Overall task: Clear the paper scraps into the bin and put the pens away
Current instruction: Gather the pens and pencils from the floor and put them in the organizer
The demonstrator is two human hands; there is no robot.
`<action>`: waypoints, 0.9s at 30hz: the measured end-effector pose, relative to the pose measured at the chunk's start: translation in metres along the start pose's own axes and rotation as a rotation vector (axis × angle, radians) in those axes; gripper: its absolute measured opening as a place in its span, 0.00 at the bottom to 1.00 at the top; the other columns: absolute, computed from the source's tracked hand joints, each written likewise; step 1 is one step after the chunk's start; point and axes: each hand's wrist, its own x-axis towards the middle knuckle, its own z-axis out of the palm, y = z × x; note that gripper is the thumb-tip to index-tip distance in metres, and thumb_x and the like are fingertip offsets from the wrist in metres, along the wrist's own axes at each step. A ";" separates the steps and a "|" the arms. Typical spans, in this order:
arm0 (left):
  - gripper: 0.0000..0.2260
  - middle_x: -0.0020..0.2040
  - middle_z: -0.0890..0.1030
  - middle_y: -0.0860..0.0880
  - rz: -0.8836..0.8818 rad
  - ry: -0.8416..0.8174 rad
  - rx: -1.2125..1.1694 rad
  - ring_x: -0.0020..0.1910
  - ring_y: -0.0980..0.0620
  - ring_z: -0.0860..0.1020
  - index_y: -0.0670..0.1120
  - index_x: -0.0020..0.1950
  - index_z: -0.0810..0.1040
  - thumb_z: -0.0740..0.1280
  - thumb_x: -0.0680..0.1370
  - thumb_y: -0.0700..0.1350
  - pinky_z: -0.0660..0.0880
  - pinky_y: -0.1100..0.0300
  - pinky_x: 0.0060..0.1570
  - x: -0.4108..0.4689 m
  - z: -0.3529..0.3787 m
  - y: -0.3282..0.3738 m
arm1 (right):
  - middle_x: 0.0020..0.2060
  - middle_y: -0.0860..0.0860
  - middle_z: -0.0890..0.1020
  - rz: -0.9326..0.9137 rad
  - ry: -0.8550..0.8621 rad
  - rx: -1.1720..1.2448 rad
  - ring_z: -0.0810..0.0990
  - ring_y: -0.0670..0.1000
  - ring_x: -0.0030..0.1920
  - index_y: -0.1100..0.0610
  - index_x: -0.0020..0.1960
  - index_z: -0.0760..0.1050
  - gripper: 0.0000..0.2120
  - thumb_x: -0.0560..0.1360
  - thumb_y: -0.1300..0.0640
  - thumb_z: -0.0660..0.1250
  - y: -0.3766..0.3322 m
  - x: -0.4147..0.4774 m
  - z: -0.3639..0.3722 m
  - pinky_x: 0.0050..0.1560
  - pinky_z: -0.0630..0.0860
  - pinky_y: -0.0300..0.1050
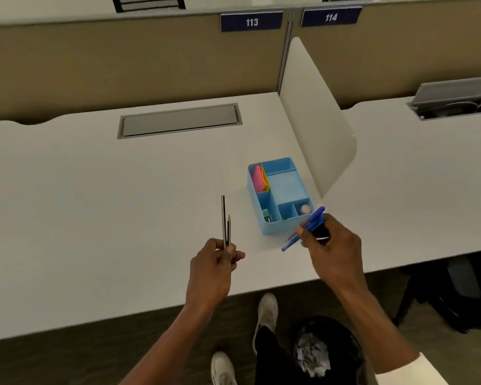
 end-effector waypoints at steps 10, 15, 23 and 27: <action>0.05 0.51 0.86 0.64 0.147 0.168 0.164 0.50 0.63 0.84 0.59 0.56 0.83 0.68 0.84 0.54 0.78 0.68 0.50 0.074 0.048 0.064 | 0.43 0.47 0.86 -0.226 -0.040 -0.060 0.85 0.45 0.43 0.56 0.52 0.82 0.08 0.76 0.56 0.77 0.019 0.106 -0.007 0.46 0.80 0.31; 0.11 0.57 0.82 0.56 0.113 0.297 0.094 0.53 0.53 0.80 0.56 0.59 0.85 0.73 0.79 0.58 0.80 0.58 0.50 0.111 0.075 0.090 | 0.42 0.44 0.84 -0.264 -0.143 -0.043 0.84 0.36 0.43 0.56 0.53 0.81 0.09 0.76 0.55 0.78 0.034 0.130 0.002 0.47 0.78 0.26; 0.07 0.49 0.85 0.52 0.269 0.255 0.139 0.44 0.58 0.81 0.49 0.54 0.87 0.77 0.78 0.50 0.81 0.58 0.50 0.162 0.109 0.118 | 0.40 0.46 0.83 -0.237 -0.259 -0.244 0.80 0.50 0.39 0.51 0.48 0.79 0.08 0.77 0.48 0.76 0.053 0.137 0.024 0.43 0.81 0.51; 0.09 0.48 0.87 0.51 0.327 0.282 0.200 0.47 0.51 0.82 0.47 0.53 0.89 0.77 0.78 0.50 0.80 0.49 0.55 0.192 0.120 0.126 | 0.42 0.45 0.80 -0.265 -0.251 -0.351 0.76 0.48 0.42 0.49 0.50 0.79 0.09 0.76 0.47 0.76 0.062 0.133 0.030 0.40 0.75 0.42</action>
